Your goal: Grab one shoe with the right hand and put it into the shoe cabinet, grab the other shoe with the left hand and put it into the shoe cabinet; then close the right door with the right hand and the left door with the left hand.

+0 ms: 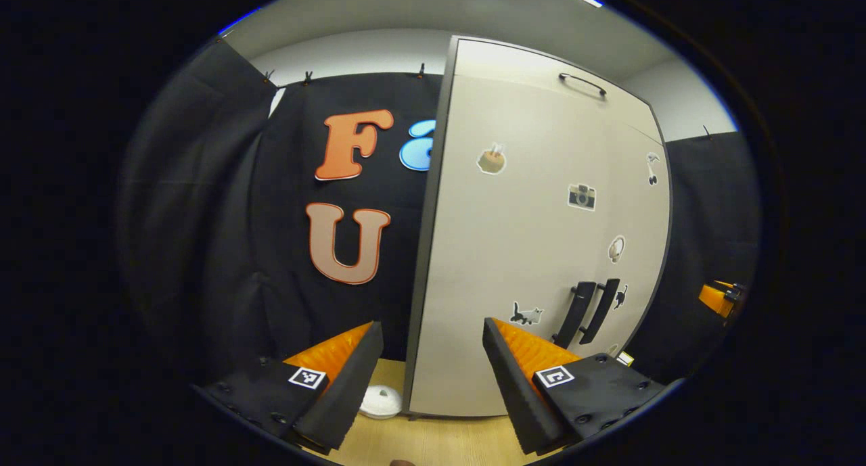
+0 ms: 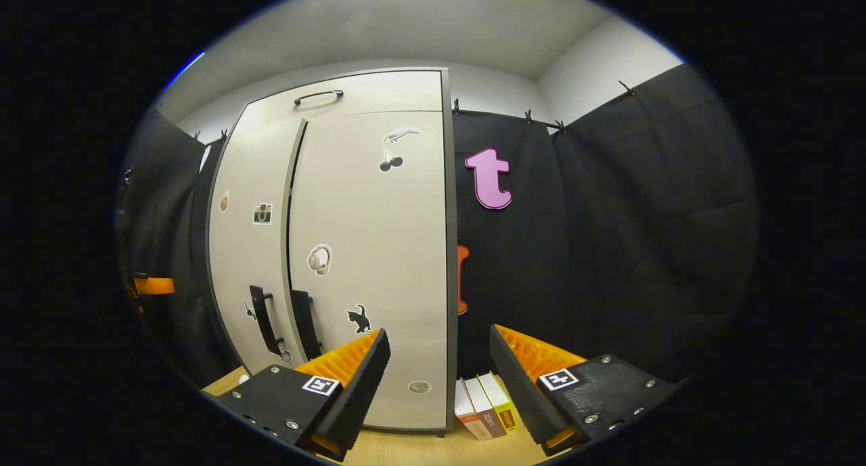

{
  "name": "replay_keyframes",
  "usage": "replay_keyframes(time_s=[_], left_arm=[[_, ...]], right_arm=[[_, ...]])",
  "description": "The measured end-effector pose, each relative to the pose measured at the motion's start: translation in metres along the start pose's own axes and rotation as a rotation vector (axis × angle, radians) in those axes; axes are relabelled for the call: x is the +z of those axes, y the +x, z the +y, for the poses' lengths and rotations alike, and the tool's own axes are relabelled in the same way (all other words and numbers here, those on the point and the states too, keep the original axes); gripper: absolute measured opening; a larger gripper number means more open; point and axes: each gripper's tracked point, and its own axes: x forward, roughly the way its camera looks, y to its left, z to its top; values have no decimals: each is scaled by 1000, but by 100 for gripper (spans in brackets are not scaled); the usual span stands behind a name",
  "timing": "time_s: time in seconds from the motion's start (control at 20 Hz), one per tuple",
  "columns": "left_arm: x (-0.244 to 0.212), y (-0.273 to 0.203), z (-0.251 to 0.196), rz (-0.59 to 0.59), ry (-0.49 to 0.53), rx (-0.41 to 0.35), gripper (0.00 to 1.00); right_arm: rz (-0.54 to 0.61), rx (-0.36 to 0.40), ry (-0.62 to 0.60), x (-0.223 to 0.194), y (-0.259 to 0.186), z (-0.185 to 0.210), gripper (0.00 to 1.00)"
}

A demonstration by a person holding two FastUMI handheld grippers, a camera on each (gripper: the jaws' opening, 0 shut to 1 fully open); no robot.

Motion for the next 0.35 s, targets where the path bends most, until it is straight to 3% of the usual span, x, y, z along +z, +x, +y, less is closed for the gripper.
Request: replay_keyframes(time_s=[0.15,0.35], left_arm=[[14,-19,37,-27,-20,58,99],[32,-51,69,-80,27,136,96]], right_arm=[[0,8,5,1,-3,3,92],[-5,21,-9,1,-12,10,92]])
